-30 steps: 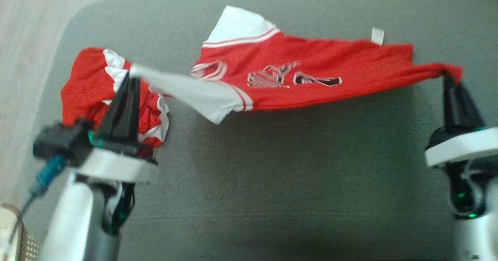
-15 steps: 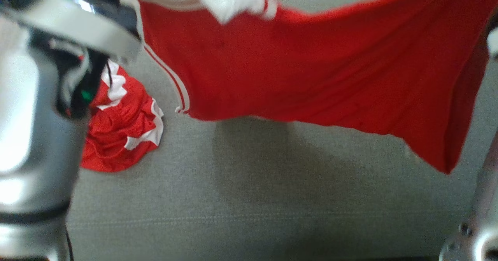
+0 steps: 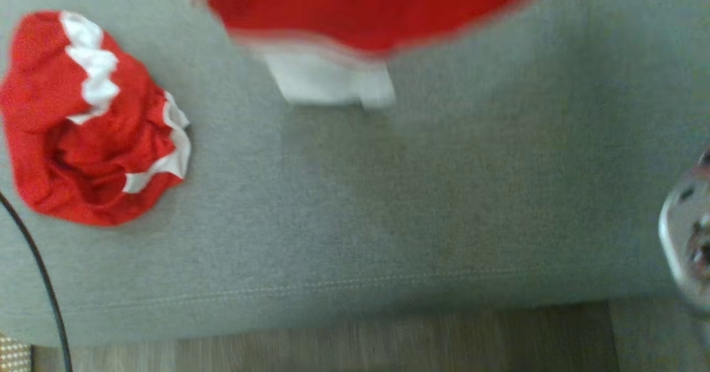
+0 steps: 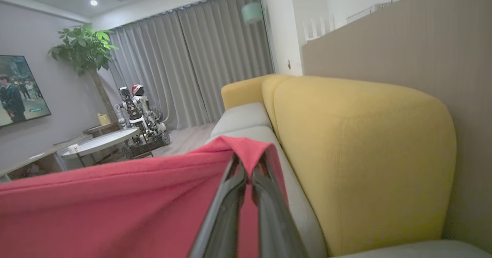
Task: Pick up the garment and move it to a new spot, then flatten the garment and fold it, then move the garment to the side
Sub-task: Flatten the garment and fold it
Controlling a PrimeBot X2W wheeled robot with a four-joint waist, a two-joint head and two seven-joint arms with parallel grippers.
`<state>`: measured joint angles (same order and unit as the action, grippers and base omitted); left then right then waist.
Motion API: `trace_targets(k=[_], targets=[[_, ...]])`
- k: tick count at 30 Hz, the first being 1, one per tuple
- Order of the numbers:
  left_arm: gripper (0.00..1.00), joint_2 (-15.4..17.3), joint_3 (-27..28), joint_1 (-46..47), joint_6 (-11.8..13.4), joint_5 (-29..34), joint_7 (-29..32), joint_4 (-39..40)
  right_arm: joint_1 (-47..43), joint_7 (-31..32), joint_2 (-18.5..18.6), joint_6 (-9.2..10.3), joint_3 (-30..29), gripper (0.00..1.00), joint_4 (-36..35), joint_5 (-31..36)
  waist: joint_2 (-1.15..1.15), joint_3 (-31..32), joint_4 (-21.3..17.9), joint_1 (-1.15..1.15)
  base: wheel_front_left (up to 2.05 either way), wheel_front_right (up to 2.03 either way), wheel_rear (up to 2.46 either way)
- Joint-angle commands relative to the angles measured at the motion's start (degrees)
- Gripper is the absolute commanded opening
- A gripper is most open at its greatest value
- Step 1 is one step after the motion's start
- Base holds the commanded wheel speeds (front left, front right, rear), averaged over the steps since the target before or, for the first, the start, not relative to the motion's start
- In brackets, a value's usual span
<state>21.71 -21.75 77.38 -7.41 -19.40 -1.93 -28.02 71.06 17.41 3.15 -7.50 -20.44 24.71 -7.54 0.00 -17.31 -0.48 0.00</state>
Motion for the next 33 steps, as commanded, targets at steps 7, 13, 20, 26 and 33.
trace_targets(k=[7, 13, 20, 26, 33], targets=[[0.0, 2.28, -0.46, 24.23, 6.07, 11.98, -12.87, -6.1, 20.83, -17.55, -0.27, 0.01, -0.51, 0.0, 13.32, 7.39, 0.0, -16.97, -4.24, 0.0, 0.0, 0.0, 0.0], [0.0, 0.89, 2.16, 14.26, 6.5, 10.71, -13.05, 6.53, 21.85, -24.66, -0.27, 0.01, -1.23, 0.0, 21.33, 10.7, 0.0, -19.85, -1.63, 0.0, 0.0, 0.0, 0.0], [0.0, 2.44, 5.31, -6.39, 2.77, 6.21, -13.06, 11.9, 13.6, -24.84, -0.27, 0.01, -2.21, 0.0, 29.26, 10.07, 0.0, -15.86, -0.15, 0.0, 0.0, 0.0, 0.0], [0.0, 2.11, 6.21, -32.24, 0.92, -2.12, -13.04, 16.21, 0.34, -22.21, -0.27, 0.01, 0.02, 0.0, 29.54, 4.33, 0.0, -9.32, 0.83, 0.0, 0.0, 0.0, 0.0], [0.0, 0.58, 5.83, -56.97, 1.79, -11.55, -10.84, 18.21, -20.86, -17.18, 0.19, 0.01, 3.17, 0.0, 19.2, -4.65, 0.0, -2.61, 1.2, 0.0, 0.0, 0.0, 0.0]])
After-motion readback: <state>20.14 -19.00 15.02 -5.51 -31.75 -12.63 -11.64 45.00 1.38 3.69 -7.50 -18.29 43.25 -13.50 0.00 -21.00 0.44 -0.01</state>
